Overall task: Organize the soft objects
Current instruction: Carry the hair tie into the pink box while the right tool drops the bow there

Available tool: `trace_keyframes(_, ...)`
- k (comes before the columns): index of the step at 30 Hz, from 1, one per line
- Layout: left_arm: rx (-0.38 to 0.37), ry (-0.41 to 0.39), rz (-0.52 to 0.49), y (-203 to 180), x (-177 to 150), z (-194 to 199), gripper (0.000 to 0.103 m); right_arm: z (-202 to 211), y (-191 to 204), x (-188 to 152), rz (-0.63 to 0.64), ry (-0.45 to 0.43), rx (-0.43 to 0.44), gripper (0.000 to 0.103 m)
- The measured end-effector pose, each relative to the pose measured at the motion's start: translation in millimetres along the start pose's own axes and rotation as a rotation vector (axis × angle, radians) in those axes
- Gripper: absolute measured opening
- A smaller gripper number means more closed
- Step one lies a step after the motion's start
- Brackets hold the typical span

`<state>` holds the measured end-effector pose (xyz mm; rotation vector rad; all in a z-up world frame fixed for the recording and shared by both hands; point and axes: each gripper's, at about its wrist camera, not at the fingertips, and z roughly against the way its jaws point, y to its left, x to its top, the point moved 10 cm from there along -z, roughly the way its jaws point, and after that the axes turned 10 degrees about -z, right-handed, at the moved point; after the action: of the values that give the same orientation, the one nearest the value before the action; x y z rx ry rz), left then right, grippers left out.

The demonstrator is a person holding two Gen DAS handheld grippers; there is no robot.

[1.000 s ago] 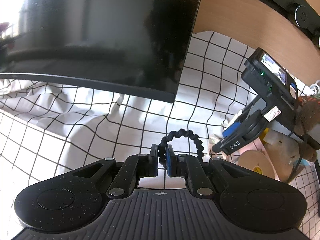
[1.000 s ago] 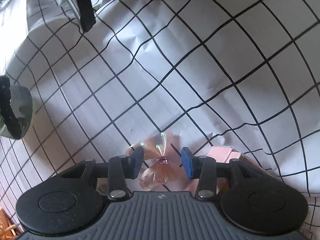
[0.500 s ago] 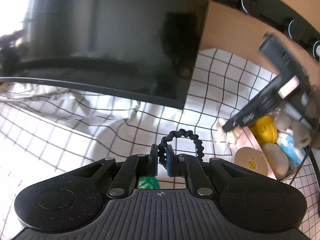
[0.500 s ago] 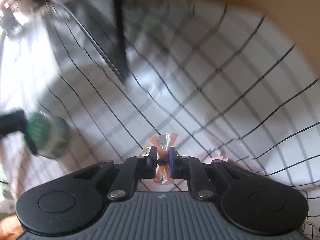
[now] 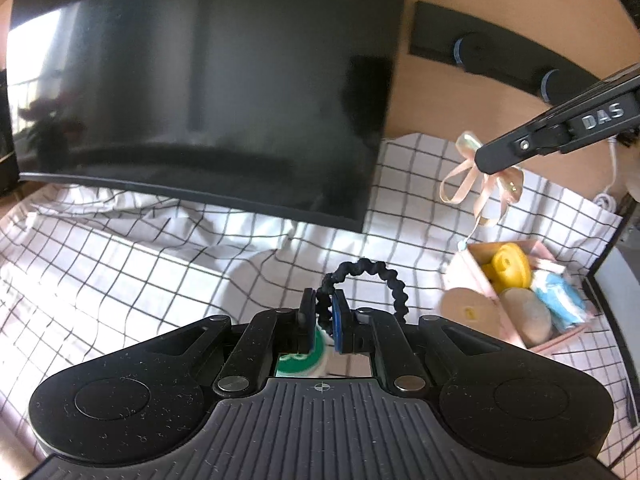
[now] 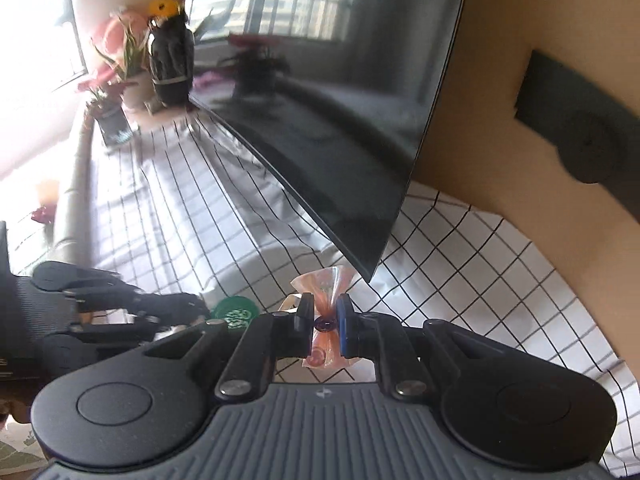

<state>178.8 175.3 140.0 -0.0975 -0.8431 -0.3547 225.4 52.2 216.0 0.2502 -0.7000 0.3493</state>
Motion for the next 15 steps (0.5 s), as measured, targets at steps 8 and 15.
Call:
trace_keyframes(8, -0.068, -0.040, -0.053, -56, 18, 9, 0.010, 62, -31, -27, -0.076, -0.113, -0.044, 0.012)
trace_keyframes(15, -0.176, -0.009, -0.111, -125, 27, -14, 0.010, 96, -99, -70, -0.222, -0.170, -0.132, 0.012)
